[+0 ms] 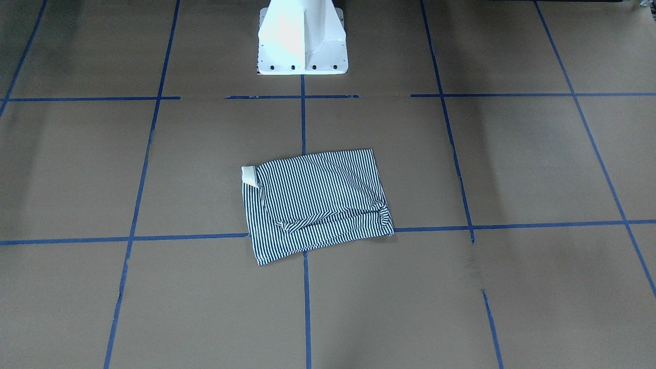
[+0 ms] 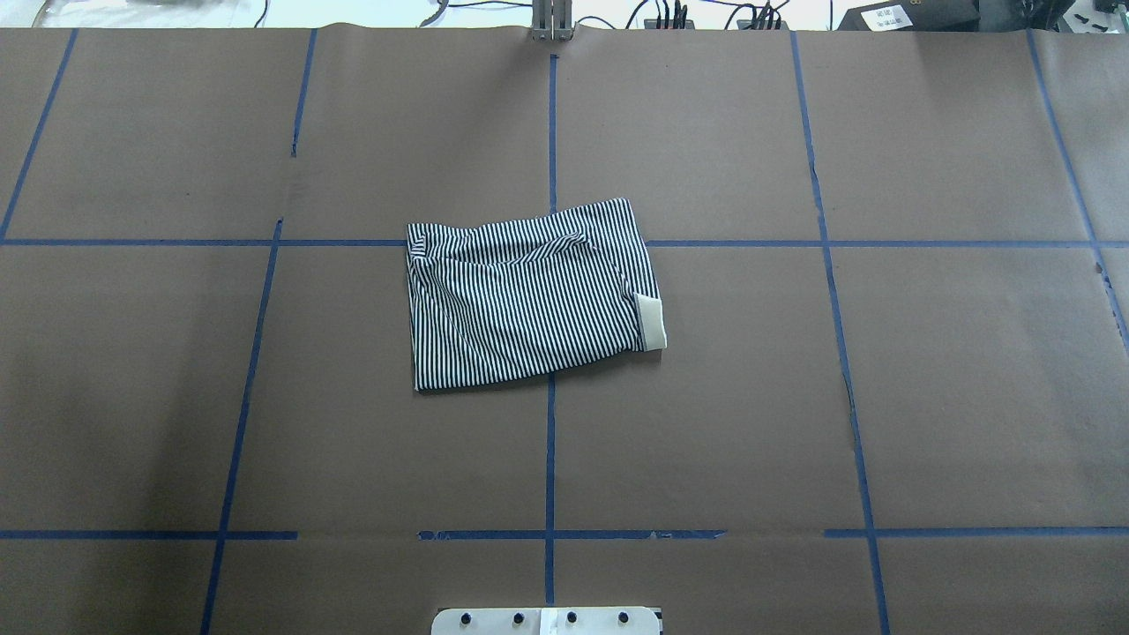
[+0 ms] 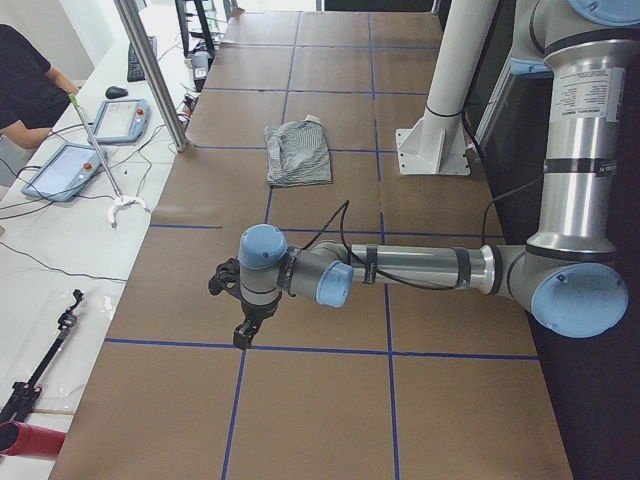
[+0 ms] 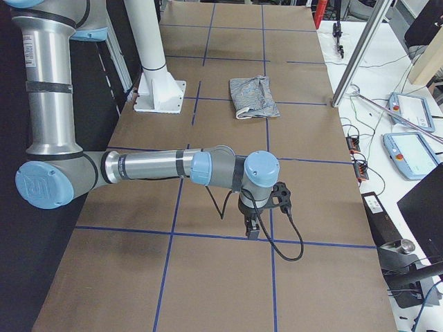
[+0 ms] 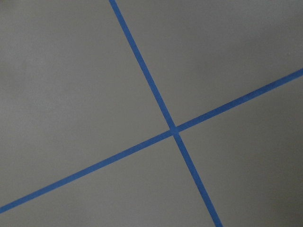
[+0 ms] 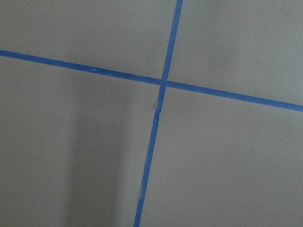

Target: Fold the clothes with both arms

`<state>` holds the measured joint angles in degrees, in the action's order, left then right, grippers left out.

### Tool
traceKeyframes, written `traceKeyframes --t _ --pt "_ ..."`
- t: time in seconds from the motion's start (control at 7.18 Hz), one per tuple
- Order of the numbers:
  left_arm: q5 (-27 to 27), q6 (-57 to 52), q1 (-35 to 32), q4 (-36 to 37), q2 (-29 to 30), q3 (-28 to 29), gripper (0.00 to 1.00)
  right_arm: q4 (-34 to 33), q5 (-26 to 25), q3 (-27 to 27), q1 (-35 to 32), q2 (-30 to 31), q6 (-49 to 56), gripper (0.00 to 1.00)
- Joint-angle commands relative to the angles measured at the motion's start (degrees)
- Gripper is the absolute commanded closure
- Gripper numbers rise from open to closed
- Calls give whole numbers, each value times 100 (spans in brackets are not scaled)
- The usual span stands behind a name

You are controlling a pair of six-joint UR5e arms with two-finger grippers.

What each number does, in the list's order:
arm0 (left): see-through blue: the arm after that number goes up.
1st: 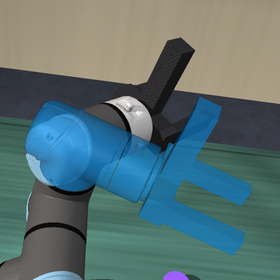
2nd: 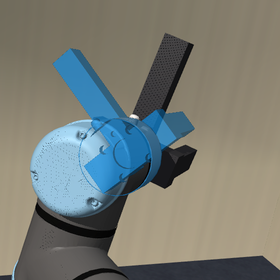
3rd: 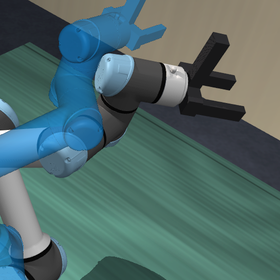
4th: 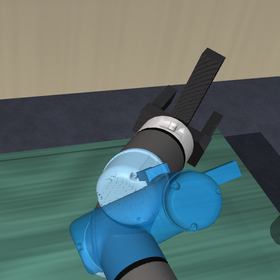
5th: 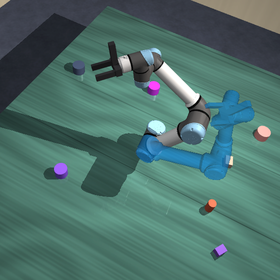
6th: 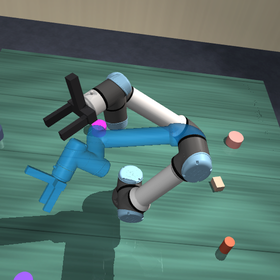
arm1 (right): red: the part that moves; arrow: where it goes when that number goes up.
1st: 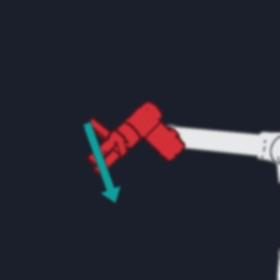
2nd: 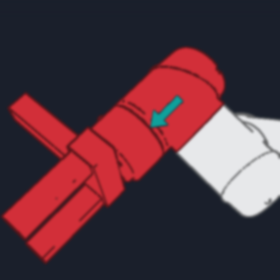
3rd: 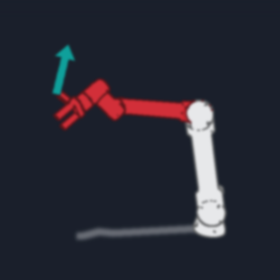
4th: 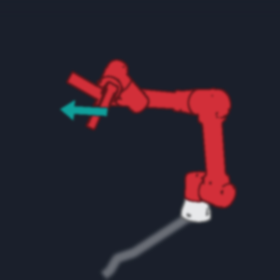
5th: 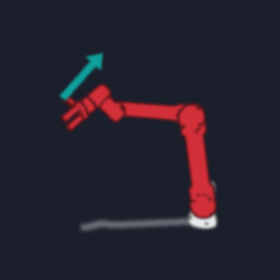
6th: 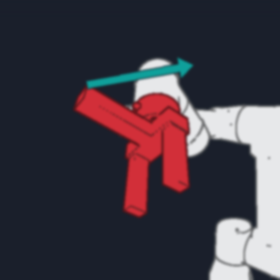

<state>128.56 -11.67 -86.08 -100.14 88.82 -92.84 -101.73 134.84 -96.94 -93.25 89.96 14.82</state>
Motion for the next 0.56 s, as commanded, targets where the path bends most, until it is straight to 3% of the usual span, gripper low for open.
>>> traceKeyframes --t 0.0,0.42 --pt "38 7 -5 818 13 -278 0 39 253 17 0 22 -120 0" --pt "284 -2 3 882 4 -305 0 48 254 8 0 31 -181 0"
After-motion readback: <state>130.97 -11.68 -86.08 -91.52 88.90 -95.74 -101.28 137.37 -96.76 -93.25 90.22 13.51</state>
